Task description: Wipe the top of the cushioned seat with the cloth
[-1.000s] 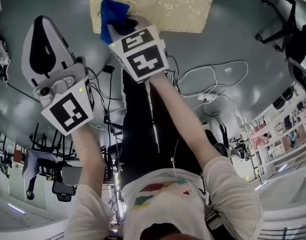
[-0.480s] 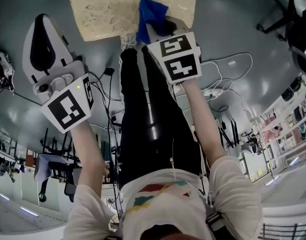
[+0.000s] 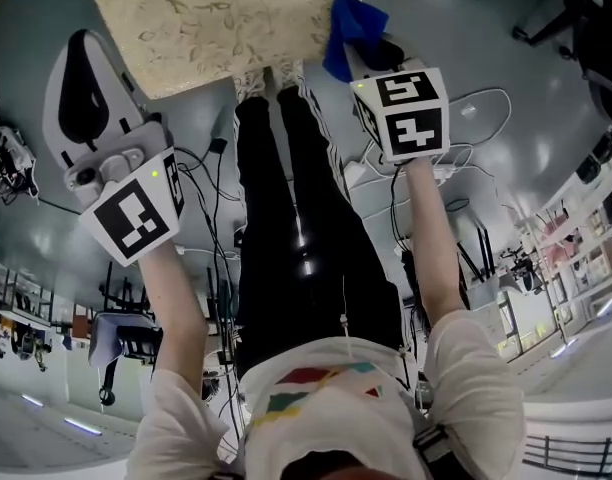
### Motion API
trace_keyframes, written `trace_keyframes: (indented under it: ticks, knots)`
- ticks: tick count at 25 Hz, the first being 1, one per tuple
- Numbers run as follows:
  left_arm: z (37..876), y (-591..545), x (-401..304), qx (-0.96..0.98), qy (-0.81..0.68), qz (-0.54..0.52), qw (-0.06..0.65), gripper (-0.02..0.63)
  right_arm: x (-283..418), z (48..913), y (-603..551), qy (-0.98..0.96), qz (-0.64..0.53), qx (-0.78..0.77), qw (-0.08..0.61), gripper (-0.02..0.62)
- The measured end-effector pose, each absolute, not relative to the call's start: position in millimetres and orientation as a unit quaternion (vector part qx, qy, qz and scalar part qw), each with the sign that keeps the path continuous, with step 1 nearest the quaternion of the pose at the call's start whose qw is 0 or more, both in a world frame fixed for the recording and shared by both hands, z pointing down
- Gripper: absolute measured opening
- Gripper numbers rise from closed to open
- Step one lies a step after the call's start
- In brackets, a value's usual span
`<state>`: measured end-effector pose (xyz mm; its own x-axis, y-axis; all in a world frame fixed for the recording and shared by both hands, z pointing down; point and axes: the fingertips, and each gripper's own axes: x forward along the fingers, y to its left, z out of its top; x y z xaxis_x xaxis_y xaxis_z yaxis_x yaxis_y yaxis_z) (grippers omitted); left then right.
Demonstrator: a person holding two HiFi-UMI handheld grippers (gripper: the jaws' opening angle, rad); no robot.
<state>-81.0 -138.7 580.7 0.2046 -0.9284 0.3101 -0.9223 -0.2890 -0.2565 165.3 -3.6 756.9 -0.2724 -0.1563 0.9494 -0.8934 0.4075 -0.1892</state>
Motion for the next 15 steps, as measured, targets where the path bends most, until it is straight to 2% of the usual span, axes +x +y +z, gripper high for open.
trace_keyframes:
  ticks: [5, 15]
  knots:
    - [578, -146, -59, -0.787, 0.578, -0.213, 0.025, 0.009, 195, 760, -4, -0.677, 0.373, 0.390, 0.500, 0.035]
    - [588, -148, -39, -0.798, 0.563, -0.215, 0.022, 0.009, 211, 772, -2, -0.663, 0.358, 0.397, 0.525, 0.035]
